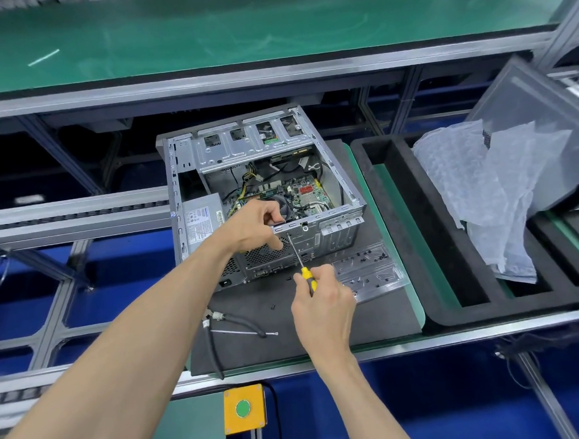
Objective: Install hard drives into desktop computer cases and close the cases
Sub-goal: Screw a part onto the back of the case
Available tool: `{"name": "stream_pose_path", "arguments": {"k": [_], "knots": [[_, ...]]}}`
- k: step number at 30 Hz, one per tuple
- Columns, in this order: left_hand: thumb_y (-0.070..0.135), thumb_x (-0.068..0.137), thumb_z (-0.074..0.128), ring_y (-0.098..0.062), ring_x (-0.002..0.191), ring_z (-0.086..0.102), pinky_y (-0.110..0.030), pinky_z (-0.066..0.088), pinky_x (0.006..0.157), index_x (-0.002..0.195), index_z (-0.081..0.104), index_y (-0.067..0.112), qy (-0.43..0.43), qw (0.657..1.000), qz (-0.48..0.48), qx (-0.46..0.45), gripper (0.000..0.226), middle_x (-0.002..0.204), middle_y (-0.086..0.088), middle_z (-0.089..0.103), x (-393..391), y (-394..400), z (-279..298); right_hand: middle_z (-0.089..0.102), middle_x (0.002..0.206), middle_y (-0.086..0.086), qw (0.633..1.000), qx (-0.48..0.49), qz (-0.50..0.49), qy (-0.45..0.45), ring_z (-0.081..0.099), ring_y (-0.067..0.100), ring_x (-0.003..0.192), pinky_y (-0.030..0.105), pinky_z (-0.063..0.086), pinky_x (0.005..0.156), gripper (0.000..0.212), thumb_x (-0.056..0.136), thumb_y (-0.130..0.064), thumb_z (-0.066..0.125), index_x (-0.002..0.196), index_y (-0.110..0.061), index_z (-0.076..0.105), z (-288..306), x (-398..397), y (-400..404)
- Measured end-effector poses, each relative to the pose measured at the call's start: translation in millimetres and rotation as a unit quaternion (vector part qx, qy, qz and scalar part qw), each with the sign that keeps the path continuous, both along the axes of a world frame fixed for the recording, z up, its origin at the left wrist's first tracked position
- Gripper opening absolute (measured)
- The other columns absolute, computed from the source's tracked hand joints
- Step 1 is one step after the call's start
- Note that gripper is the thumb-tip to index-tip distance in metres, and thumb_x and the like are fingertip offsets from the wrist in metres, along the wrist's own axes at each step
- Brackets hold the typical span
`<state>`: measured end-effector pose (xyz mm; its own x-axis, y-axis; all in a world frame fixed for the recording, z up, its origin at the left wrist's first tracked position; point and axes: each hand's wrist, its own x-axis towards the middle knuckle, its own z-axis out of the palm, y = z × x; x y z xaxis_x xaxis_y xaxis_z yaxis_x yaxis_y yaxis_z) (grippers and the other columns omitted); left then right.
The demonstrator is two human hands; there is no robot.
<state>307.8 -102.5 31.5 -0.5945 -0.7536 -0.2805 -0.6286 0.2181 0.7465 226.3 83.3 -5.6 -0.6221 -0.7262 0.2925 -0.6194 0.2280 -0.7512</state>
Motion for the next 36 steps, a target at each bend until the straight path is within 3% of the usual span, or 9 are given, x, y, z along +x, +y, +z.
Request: {"name": "stream_pose_path", "arguments": {"k": [6,10,13,16,20,24,28,33,36], "knots": [[0.000,0.066,0.086,-0.019,0.063,0.035,-0.030,0.030,0.061,0.079,0.050,0.017,0.001,1.000,0.000,0.007,0.041,0.074,-0.002,0.042,0,-1,-1,0.064,0.064,0.015,0.698,-0.016,-0.032,-0.715,0.031,0.014,0.037,0.021,0.023,0.036,0.021,0.096,-0.014,0.065,0.084,0.002,0.067,5,-16,-6],[0.000,0.066,0.086,-0.019,0.064,0.036,-0.030,0.032,0.062,0.078,0.049,0.017,-0.004,1.000,-0.001,0.004,0.042,0.074,-0.001,0.042,-1,0,0,0.067,0.073,0.006,0.988,0.094,0.040,-0.116,0.058,0.024,0.060,0.030,0.038,0.056,0.015,0.093,-0.026,0.066,0.093,-0.011,0.062,3,-14,-2],[-0.001,0.067,0.086,-0.020,0.065,0.037,-0.030,0.032,0.063,0.079,0.049,0.016,-0.006,1.000,0.002,0.005,0.042,0.076,-0.003,0.043,-1,0,1,0.062,0.070,0.008,0.977,0.068,0.064,0.190,0.061,0.029,0.055,0.034,0.040,0.046,0.017,0.090,-0.019,0.071,0.091,-0.007,0.058,-3,-10,-1],[-0.002,0.066,0.086,-0.018,0.062,0.036,-0.029,0.031,0.060,0.078,0.049,0.016,-0.005,1.000,0.004,0.004,0.042,0.072,0.000,0.042,-2,1,2,0.064,0.061,0.005,0.988,0.069,0.036,-0.135,0.053,0.014,0.051,0.029,0.031,0.051,0.016,0.090,-0.019,0.071,0.081,-0.009,0.062,4,-17,-7],[-0.002,0.066,0.085,-0.017,0.061,0.034,-0.029,0.030,0.058,0.076,0.048,0.017,-0.006,1.000,0.004,0.003,0.043,0.071,-0.001,0.042,-2,2,3,0.059,0.059,0.013,0.710,0.023,-0.023,-0.703,0.030,0.014,0.038,0.021,0.020,0.036,0.018,0.090,-0.010,0.071,0.077,0.002,0.064,13,-28,-9],[-0.002,0.066,0.086,-0.018,0.062,0.036,-0.030,0.030,0.060,0.078,0.050,0.016,-0.007,1.000,0.010,0.006,0.042,0.073,-0.003,0.044,-3,2,3,0.066,0.065,0.003,0.964,0.079,0.019,-0.253,0.051,0.017,0.050,0.026,0.034,0.051,0.015,0.088,-0.023,0.073,0.084,-0.011,0.065,7,-22,-4],[-0.003,0.065,0.086,-0.019,0.063,0.036,-0.030,0.030,0.060,0.080,0.050,0.014,-0.007,1.000,0.010,0.008,0.042,0.075,-0.004,0.043,-3,1,2,0.060,0.065,0.004,0.976,0.032,0.044,0.213,0.056,0.024,0.049,0.029,0.031,0.045,0.018,0.089,-0.021,0.072,0.088,-0.010,0.059,0,-13,2],[-0.002,0.066,0.086,-0.015,0.057,0.034,-0.026,0.030,0.053,0.077,0.050,0.016,-0.012,1.000,0.011,0.004,0.042,0.068,0.001,0.042,-2,1,3,0.063,0.057,0.007,0.806,0.030,-0.050,-0.589,0.036,0.012,0.039,0.027,0.032,0.044,0.019,0.093,-0.017,0.068,0.082,-0.001,0.068,17,-20,-9],[-0.003,0.066,0.085,-0.014,0.056,0.034,-0.027,0.029,0.053,0.077,0.049,0.015,-0.011,1.000,0.012,0.009,0.042,0.068,0.002,0.042,-3,2,4,0.066,0.059,0.004,0.877,0.050,-0.017,-0.477,0.042,0.013,0.042,0.026,0.032,0.050,0.018,0.092,-0.022,0.068,0.082,-0.007,0.067,16,-22,-7]]}}
